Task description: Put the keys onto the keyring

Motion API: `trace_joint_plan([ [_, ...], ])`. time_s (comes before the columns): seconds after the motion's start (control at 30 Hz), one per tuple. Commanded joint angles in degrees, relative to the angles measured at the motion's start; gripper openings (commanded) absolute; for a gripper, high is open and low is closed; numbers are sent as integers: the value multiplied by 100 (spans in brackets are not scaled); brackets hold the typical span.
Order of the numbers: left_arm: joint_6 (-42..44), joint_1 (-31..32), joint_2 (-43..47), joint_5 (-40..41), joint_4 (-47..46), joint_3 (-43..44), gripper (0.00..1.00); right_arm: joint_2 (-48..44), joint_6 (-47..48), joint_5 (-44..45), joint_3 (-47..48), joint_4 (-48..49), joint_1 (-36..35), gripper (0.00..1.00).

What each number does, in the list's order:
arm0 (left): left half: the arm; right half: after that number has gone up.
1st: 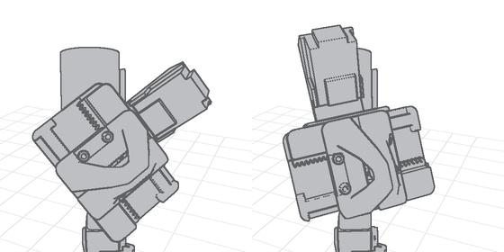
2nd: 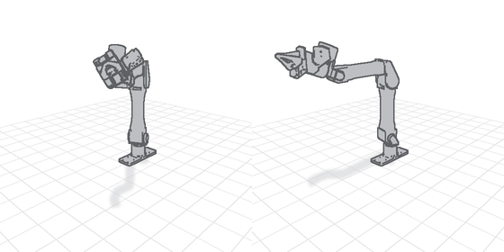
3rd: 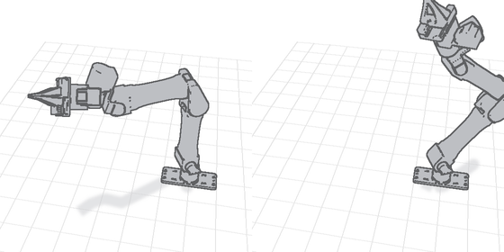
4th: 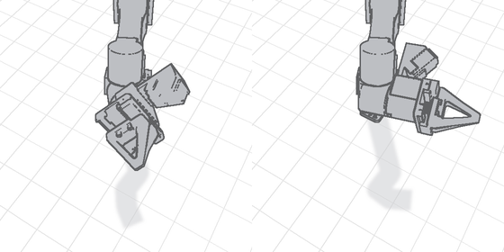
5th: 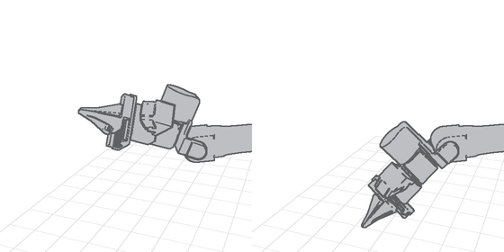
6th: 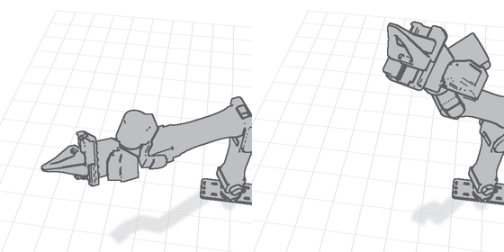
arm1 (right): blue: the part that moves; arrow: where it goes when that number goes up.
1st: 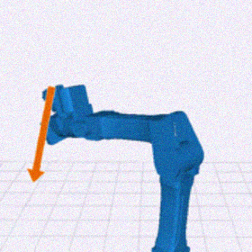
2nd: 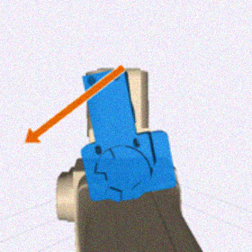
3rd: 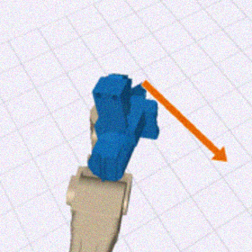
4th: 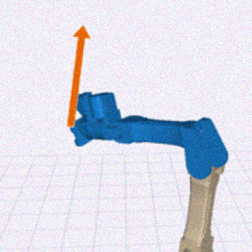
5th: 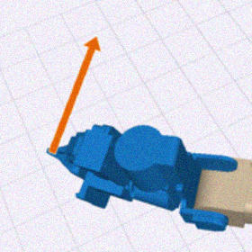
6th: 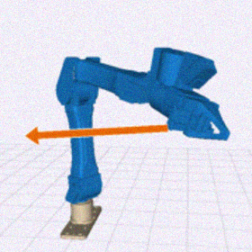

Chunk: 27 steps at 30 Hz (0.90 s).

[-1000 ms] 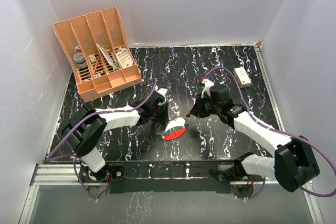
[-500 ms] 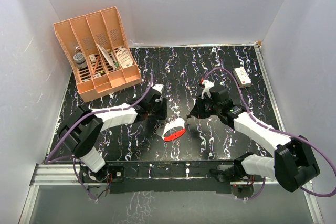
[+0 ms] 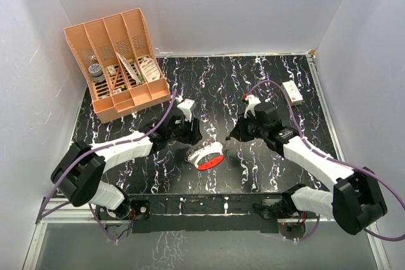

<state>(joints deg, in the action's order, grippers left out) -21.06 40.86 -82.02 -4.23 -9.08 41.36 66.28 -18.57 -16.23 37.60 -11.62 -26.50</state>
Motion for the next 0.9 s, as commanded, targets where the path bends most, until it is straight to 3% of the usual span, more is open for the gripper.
trace_joint_plan([
  [0.0,576,39,-87,-569,44,313,55,-266,-133,319,249,532,22,0],
  [0.27,826,302,-1034,-671,456,962,54,-287,0,489,518,385,32,0],
  [0.5,804,370,-1338,-648,729,1126,53,-515,79,638,471,233,103,0],
  [0.87,614,370,-1566,-669,382,993,38,-590,80,605,362,212,155,0],
])
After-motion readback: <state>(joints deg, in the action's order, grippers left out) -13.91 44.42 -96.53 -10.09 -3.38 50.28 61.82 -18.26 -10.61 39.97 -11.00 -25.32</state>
